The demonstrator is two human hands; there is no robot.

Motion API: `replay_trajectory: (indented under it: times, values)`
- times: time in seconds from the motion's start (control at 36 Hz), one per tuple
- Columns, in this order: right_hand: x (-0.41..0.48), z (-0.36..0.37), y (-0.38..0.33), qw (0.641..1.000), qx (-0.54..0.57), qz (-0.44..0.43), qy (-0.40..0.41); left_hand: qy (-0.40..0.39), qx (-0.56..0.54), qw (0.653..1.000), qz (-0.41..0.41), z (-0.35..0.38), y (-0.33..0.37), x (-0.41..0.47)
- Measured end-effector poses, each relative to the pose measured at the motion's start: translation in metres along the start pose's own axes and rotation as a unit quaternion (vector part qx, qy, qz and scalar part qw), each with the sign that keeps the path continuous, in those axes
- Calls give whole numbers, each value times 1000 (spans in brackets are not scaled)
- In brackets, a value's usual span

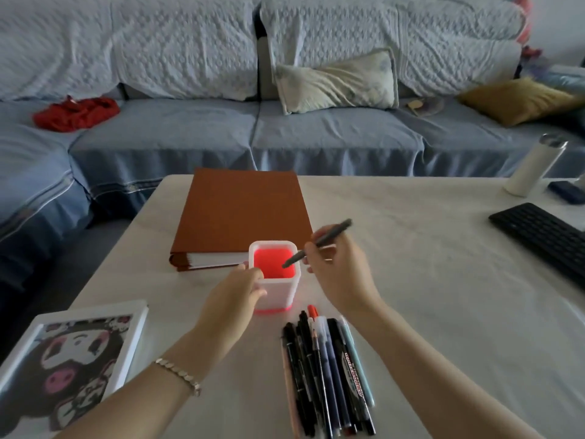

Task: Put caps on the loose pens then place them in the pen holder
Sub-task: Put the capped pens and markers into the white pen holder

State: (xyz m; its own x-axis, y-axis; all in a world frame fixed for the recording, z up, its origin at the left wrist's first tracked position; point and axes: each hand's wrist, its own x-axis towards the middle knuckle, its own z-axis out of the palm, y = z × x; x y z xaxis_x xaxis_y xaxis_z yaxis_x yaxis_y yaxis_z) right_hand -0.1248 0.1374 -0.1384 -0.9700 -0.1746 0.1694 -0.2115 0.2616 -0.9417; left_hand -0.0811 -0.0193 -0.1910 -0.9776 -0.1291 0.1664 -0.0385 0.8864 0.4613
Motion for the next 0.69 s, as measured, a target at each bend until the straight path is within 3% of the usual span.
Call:
replay_trajectory:
  times: [0.11,0.22,0.33,0.44,0.56,0.69]
  values:
    - [6,31,4,994,-90,6,-64,29,-24,999,35,-13,-15,-24]
    - [-5,35,13,988,-108,7,-111,28,-74,997,2,-22,-23,-53]
    - [-20,4,32,980,-161,69,-97,13,-120,992,-35,-21,-33,-75]
    - [-48,-30,60,909,-366,149,-135,39,-85,995,-41,-12,-35,-90]
    - [-71,-27,77,855,-434,197,-203,44,-92,995,-18,-4,-27,-102]
    - [-65,-11,83,849,-439,225,-189,49,-117,992,-17,3,-22,-111]
